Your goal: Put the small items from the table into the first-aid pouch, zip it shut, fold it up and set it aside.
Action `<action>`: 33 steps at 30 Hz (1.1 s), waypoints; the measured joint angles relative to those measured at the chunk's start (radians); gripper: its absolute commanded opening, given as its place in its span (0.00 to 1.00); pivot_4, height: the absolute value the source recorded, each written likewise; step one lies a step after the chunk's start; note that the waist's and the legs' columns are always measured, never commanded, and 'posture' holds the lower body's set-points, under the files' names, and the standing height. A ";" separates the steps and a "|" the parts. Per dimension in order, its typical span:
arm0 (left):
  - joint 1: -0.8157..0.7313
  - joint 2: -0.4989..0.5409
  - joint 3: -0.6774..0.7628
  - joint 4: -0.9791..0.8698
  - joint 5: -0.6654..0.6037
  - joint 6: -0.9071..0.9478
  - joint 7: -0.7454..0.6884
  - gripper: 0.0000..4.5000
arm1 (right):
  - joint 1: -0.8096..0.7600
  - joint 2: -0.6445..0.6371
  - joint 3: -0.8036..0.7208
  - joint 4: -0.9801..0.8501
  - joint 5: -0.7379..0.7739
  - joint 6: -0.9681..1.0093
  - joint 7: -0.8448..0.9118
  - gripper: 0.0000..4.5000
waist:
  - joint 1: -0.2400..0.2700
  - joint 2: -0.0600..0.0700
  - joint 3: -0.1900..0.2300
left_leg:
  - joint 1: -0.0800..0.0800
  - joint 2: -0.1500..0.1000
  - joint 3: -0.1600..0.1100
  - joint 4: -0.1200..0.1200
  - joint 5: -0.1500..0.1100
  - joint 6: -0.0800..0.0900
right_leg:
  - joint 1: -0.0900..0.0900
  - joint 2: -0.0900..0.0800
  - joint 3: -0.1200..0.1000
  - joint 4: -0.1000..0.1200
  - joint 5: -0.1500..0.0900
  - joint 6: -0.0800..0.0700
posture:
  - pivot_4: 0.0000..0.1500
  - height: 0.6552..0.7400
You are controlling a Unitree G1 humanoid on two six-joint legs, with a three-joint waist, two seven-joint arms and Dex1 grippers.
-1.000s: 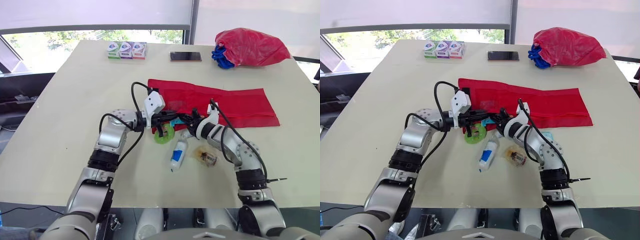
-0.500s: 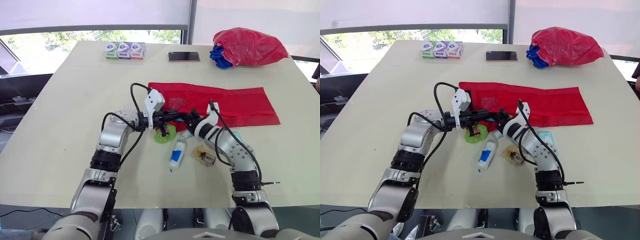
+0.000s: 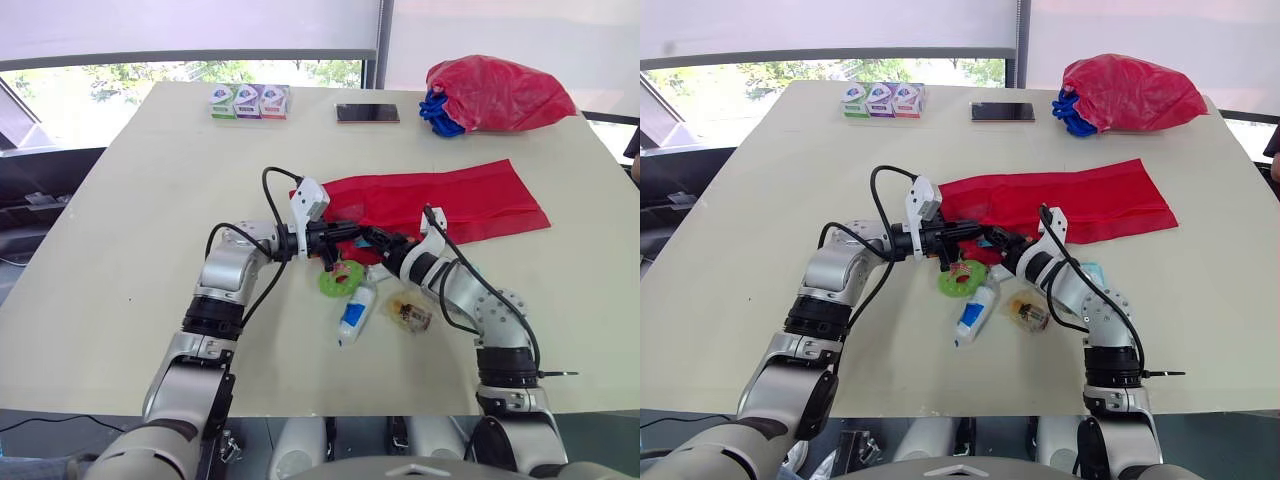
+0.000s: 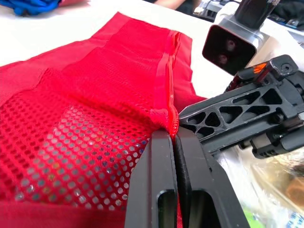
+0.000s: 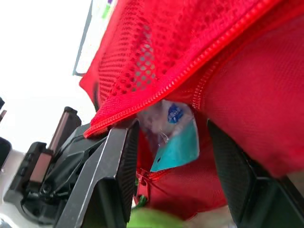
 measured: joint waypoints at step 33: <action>-0.036 -0.018 -0.038 0.157 0.021 -0.072 -0.042 0.00 | -0.083 -0.047 0.081 0.049 -0.305 0.078 0.194 0.01 | -0.001 0.000 0.000 | 0.000 0.000 0.000 0.000 -0.001 0.001 | 0.000 0.001 0.000 0.000 0.000 0.000 | 1.00 1.00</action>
